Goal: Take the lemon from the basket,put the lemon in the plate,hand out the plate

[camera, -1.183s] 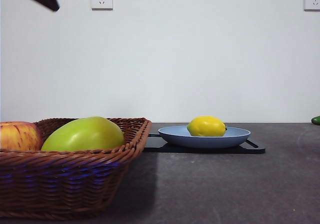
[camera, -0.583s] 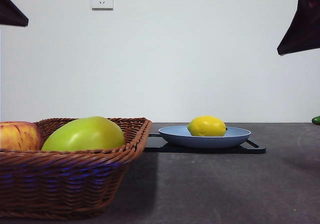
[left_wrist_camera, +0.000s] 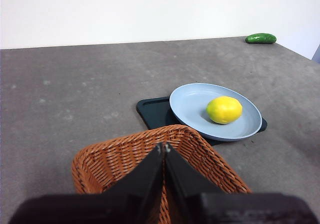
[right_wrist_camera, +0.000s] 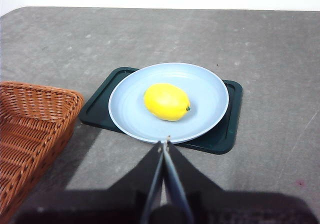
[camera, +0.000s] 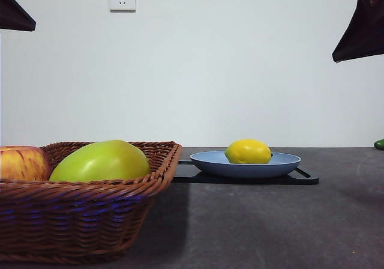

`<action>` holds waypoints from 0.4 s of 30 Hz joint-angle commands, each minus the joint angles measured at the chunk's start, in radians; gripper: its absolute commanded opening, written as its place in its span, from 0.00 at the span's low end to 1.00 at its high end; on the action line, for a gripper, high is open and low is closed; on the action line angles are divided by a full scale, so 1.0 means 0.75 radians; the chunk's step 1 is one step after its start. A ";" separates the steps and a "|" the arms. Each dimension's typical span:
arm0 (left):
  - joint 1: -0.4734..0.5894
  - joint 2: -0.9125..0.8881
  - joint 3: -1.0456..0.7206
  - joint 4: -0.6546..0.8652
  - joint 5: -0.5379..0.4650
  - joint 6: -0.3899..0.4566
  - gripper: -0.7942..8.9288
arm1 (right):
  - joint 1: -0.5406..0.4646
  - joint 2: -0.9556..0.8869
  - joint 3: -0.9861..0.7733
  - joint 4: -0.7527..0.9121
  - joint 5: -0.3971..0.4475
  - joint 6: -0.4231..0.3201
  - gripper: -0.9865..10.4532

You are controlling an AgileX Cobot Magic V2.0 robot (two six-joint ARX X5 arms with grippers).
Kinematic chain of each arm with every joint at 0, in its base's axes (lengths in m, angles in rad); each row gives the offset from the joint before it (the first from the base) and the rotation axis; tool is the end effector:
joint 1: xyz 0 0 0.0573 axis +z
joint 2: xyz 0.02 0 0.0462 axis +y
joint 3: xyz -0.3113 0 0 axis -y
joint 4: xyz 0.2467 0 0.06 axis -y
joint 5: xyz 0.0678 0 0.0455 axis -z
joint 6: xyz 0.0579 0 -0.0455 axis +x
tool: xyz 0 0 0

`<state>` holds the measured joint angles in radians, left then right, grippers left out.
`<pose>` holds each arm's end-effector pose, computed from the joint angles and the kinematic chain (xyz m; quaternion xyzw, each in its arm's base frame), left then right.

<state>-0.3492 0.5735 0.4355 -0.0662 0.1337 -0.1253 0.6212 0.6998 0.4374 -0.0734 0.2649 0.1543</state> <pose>0.1230 -0.0530 0.2725 -0.0495 0.1160 -0.2311 0.9647 0.1328 0.0764 0.2572 0.0034 0.1640 0.1626 0.9730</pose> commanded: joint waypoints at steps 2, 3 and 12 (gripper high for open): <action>-0.014 -0.002 0.013 0.000 0.001 -0.012 0.09 | 0.007 0.005 0.015 0.014 0.005 0.016 0.10; -0.015 -0.024 0.013 -0.014 -0.004 -0.012 0.09 | 0.007 0.005 0.015 0.014 0.005 0.016 0.10; 0.155 -0.545 -0.005 -0.309 -0.033 0.205 0.09 | 0.007 0.005 0.015 0.017 0.005 0.016 0.10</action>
<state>-0.2485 0.1749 0.4351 -0.2974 0.1181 -0.0284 0.6212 0.6998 0.4374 -0.0727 0.2653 0.1581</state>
